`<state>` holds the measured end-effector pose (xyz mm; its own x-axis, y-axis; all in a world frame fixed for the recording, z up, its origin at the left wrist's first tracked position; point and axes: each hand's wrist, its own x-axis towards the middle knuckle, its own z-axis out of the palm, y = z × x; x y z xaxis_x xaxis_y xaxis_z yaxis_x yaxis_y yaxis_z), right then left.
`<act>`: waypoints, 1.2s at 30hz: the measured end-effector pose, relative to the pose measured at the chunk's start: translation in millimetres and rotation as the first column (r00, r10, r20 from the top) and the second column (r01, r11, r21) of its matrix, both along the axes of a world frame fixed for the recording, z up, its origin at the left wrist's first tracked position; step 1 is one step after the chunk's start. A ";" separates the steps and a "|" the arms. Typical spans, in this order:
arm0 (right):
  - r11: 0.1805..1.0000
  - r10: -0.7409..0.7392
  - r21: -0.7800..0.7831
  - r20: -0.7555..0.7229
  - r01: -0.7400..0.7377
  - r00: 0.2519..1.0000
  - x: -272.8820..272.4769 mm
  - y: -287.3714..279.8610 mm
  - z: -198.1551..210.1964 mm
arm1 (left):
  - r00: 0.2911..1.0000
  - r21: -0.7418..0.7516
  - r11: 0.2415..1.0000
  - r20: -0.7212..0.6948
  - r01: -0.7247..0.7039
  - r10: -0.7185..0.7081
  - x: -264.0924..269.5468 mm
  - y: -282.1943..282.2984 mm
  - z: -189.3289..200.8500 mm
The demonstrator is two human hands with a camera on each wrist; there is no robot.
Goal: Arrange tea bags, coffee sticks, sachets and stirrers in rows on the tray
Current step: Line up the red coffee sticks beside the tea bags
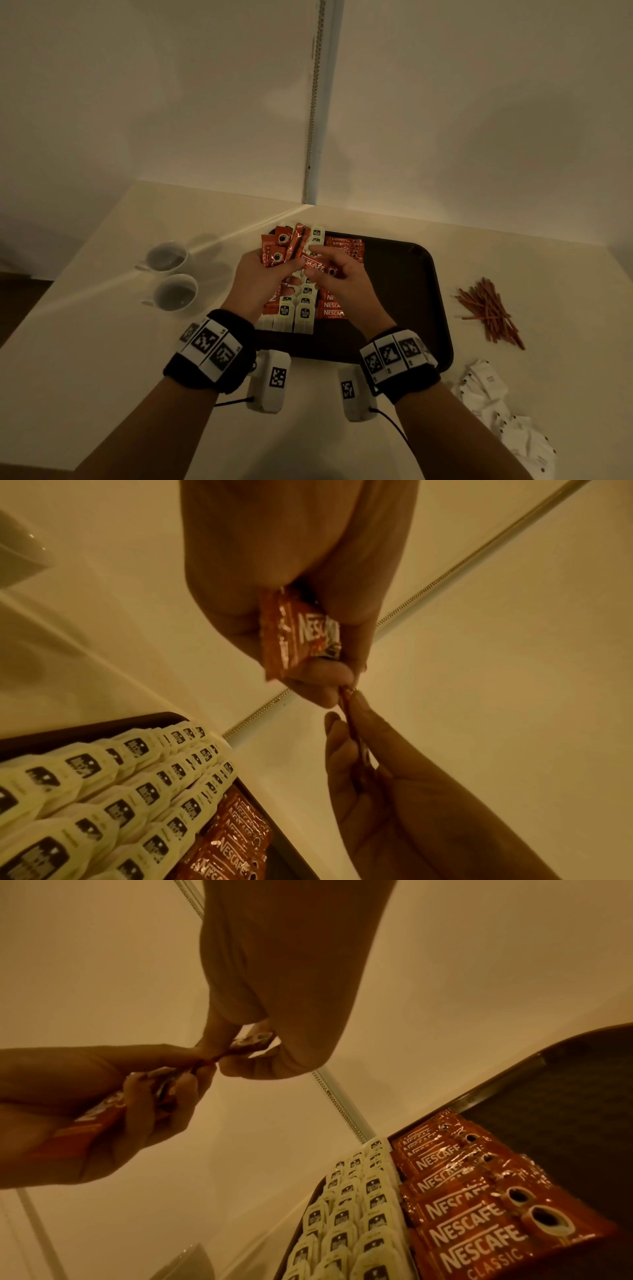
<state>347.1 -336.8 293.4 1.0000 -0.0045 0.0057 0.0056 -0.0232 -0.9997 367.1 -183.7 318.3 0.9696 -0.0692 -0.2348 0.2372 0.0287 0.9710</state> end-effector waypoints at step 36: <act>0.964 -0.057 -0.266 -0.105 0.027 0.993 1.2 -45.8 -3.9 | 0.994 -0.012 0.997 -0.075 -0.078 0.077 -7.3 7.5 -19.7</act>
<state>348.3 -382.6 289.6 0.9934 -0.0594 -0.0982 -0.1111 -0.2841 -0.9523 359.8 -176.2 298.6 0.9519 0.0012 -0.3063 0.3056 0.0643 0.9500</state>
